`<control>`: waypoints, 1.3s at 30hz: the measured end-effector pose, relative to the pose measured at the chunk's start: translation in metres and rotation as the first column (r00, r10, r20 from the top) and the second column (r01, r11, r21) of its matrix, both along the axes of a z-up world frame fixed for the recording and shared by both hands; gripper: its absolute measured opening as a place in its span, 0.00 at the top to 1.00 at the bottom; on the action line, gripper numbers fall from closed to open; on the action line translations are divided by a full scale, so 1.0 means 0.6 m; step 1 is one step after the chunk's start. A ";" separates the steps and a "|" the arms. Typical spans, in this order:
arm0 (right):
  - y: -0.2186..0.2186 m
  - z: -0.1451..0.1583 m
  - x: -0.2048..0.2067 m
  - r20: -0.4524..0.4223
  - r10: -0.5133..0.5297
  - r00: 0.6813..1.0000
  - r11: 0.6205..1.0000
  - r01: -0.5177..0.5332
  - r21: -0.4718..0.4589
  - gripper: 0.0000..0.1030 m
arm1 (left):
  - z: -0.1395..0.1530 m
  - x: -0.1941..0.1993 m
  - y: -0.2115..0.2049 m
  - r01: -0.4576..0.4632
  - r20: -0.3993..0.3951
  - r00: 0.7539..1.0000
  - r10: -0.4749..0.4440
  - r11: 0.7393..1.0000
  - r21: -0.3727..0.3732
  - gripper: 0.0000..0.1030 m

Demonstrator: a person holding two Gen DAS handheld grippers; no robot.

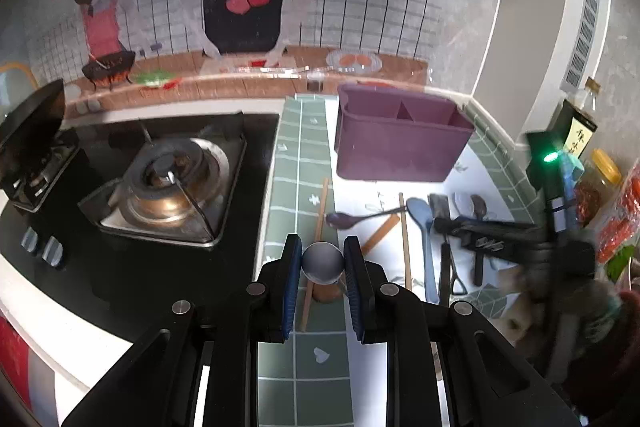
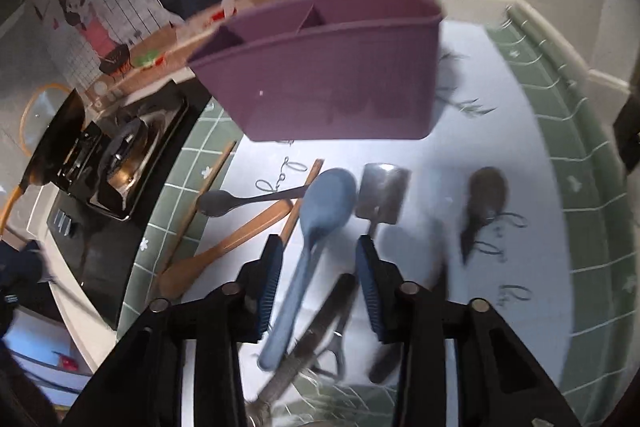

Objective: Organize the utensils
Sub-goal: 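Grasp the white-ball spoon with the left tool while the right tool grasps the blue rice paddle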

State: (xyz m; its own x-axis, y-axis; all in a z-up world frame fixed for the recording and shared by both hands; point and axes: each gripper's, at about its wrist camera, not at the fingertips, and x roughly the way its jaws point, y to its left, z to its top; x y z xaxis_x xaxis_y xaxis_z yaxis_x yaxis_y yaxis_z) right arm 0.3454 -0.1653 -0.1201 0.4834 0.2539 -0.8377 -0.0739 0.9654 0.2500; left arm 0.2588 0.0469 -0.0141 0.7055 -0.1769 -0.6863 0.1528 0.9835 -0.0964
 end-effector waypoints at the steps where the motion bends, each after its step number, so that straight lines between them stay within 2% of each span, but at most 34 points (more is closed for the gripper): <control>1: 0.005 -0.004 0.003 0.000 -0.002 1.000 1.000 0.002 -0.009 0.67 | 0.005 -0.003 0.002 -0.005 0.005 1.000 0.005 1.000 -0.001 0.78; 8: 0.033 -0.032 0.056 -0.039 -0.028 0.999 0.996 0.025 -0.088 0.71 | 0.020 -0.017 0.017 -0.037 0.015 0.999 0.037 0.999 -0.004 0.78; 12: 0.037 -0.032 0.061 -0.030 -0.014 0.999 0.993 0.010 -0.120 0.71 | 0.020 -0.020 0.022 -0.040 0.008 0.999 0.040 0.999 -0.007 0.78; 15: 0.028 -0.024 0.048 -0.014 0.003 1.000 0.995 -0.005 -0.102 0.72 | 0.020 -0.020 0.019 -0.024 0.001 1.000 0.024 1.000 -0.020 0.78; 20: -0.009 0.031 -0.011 0.097 0.032 0.995 0.998 -0.027 -0.049 0.72 | 0.015 -0.012 0.009 0.018 -0.017 1.000 -0.019 0.999 -0.042 0.78; 24: -0.039 0.081 -0.060 0.190 0.031 0.981 0.998 -0.020 -0.057 0.73 | 0.009 0.001 -0.005 0.052 -0.024 0.998 -0.053 0.997 -0.049 0.78; 26: -0.053 0.106 -0.079 0.236 0.024 0.971 0.998 -0.008 -0.068 0.96 | 0.011 0.008 -0.010 0.064 -0.023 0.998 -0.066 0.996 -0.066 0.78; 30: -0.072 0.150 -0.095 0.321 0.004 0.947 0.995 0.028 -0.096 0.96 | 0.028 0.023 -0.022 0.088 0.009 0.996 -0.087 0.993 -0.079 0.78; 34: -0.102 0.134 -0.089 0.265 -0.029 0.964 0.994 0.054 -0.091 0.96 | 0.038 0.034 -0.028 0.098 0.024 0.995 -0.096 0.991 -0.092 0.78; 38: -0.147 0.079 -0.070 0.146 -0.116 0.983 0.992 0.122 -0.034 0.83 | 0.026 0.039 -0.029 0.093 -0.004 0.996 -0.094 0.991 -0.094 0.78; 39: -0.156 0.066 -0.064 0.123 -0.141 0.982 0.989 0.144 -0.019 0.83 | 0.020 0.039 -0.027 0.088 -0.015 0.996 -0.090 0.991 -0.096 0.78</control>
